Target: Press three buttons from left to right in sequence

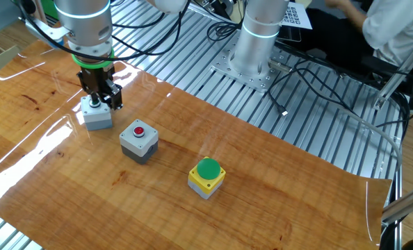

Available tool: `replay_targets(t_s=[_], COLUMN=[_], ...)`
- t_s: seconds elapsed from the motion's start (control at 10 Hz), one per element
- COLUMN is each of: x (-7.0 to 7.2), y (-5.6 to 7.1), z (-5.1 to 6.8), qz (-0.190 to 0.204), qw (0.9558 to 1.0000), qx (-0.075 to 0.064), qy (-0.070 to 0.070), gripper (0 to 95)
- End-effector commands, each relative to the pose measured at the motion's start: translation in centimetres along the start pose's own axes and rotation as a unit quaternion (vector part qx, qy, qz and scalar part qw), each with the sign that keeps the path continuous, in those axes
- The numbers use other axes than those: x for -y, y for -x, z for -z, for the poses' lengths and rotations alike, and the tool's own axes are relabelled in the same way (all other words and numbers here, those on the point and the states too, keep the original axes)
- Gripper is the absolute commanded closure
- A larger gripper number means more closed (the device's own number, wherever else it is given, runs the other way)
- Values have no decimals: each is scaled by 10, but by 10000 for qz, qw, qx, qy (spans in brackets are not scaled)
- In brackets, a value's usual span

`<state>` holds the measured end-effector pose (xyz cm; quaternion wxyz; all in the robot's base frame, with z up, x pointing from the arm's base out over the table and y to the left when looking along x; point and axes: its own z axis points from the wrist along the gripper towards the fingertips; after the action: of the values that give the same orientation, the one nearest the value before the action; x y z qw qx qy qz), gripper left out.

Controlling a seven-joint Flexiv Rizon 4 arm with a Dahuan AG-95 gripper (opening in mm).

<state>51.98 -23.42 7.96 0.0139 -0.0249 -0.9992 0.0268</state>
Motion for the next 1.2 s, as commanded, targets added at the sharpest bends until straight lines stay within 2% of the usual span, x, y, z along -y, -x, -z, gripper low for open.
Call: replay_targets(t_s=[0.1,0.3,0.5,0.6,1.2], x=[-1,-3,-2,-2,0], y=[1,3,3,2,-1], z=[-3,-7,-6,-5,1], qz=[-4,-12,-15,-29,-107], qw=[10000,10000,10000,10000,9999], qx=[5,38,56,56,61], qy=[7,1,-47,-51,-50], gripper=[380,380,380,190,190])
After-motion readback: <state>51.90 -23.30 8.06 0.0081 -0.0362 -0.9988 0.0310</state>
